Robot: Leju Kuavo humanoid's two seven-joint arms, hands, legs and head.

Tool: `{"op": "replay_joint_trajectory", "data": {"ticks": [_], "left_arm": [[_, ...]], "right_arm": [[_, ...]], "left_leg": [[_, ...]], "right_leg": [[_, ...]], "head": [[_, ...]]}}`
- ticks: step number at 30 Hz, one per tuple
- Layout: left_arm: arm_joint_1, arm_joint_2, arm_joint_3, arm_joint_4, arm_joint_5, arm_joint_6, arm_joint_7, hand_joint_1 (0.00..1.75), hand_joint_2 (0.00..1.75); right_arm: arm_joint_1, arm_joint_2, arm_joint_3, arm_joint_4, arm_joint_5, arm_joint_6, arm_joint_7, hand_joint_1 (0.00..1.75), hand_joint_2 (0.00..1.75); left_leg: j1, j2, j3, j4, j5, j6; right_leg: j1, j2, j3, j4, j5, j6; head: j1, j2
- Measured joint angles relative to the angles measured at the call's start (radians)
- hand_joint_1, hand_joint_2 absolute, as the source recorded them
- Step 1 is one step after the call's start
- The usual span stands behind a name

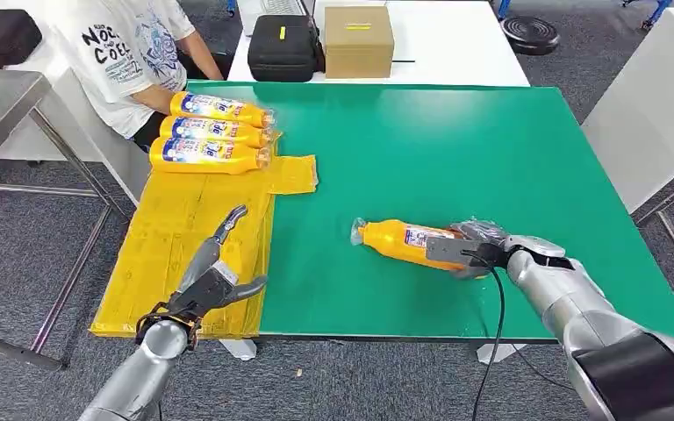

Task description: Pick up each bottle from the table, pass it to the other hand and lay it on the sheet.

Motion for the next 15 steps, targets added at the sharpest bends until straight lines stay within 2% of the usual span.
{"op": "replay_joint_trajectory", "data": {"ticks": [6,9,15], "left_arm": [[0.034,0.0,0.024,-0.032,0.017,0.014,0.008,0.0,1.75],[0.05,-0.002,0.053,-0.052,0.107,-0.025,0.013,0.0,1.75],[0.055,-0.025,0.103,-0.074,0.395,-0.173,0.037,0.0,1.75]], "right_arm": [[0.066,0.025,-0.059,-0.075,-0.052,-0.222,-0.125,1.75,1.75],[0.137,0.062,-0.122,-0.16,-0.061,-0.325,-0.141,1.75,1.75],[0.32,0.15,-0.269,-0.408,-0.057,-0.408,-0.174,1.75,1.75]], "left_leg": [[0.001,-0.001,-0.001,0.0,0.0,0.0],[0.002,-0.001,-0.002,0.0,0.0,0.0],[0.002,-0.002,-0.003,0.0,0.0,0.0]], "right_leg": [[0.001,0.0,-0.001,0.0,0.0,0.0],[0.002,0.0,-0.001,0.0,0.0,0.0],[0.002,-0.001,-0.003,0.0,-0.001,-0.001]], "head": [[0.0,0.0],[0.0,0.0],[0.0,0.0]]}}
